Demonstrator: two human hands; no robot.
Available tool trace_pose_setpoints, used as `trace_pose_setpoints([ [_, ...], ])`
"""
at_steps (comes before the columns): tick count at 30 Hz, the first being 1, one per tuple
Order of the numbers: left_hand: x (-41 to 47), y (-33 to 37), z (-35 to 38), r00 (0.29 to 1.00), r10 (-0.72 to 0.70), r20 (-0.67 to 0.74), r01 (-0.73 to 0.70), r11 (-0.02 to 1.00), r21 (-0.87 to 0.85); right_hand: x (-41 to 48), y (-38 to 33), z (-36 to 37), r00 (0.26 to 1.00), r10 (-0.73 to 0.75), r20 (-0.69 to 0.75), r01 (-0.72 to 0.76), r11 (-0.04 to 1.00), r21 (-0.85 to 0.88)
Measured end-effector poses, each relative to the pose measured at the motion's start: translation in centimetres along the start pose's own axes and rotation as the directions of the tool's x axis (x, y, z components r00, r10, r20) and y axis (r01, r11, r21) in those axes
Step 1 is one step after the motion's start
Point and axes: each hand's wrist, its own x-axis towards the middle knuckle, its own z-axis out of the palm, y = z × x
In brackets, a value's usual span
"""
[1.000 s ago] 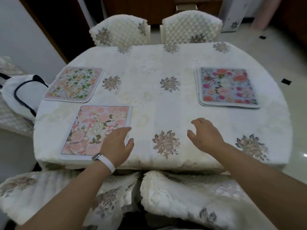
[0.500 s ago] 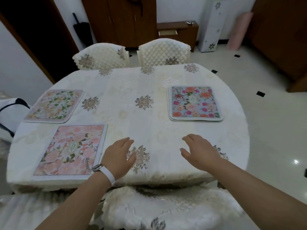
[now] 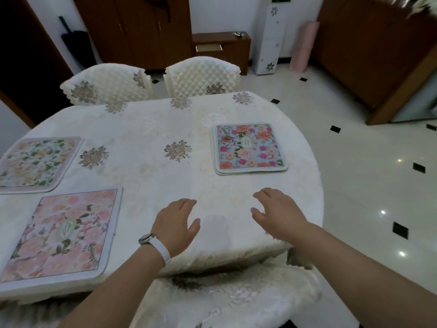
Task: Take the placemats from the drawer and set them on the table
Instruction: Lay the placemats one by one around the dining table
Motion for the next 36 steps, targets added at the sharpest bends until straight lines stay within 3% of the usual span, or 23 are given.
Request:
trace_pose_setpoints([
  [9,4.5,9.4,2.3,0.999,0.011,-0.05,-0.008,0.998,0.057,0.6,11.8,-2.0,1.0,-0.029,-0.012,0.029,0.999,0.022],
  [21,14.2,32.3,7.9,0.996,0.09,-0.016,-0.086,0.981,0.175,-1.3,35.7,-8.1,0.997,-0.072,-0.032,0.071,0.997,-0.031],
  [29,21.0,41.2,9.3,0.977,0.211,-0.018,-0.205,0.966,0.158,-2.7,44.1,-11.0,0.997,-0.004,-0.08,0.002,1.0,-0.017],
  [36,28.4,44.7,12.1,0.976,0.218,0.026,-0.22,0.97,0.101,0.4,49.2,-12.1,0.999,-0.008,-0.053,0.006,0.999,-0.032],
])
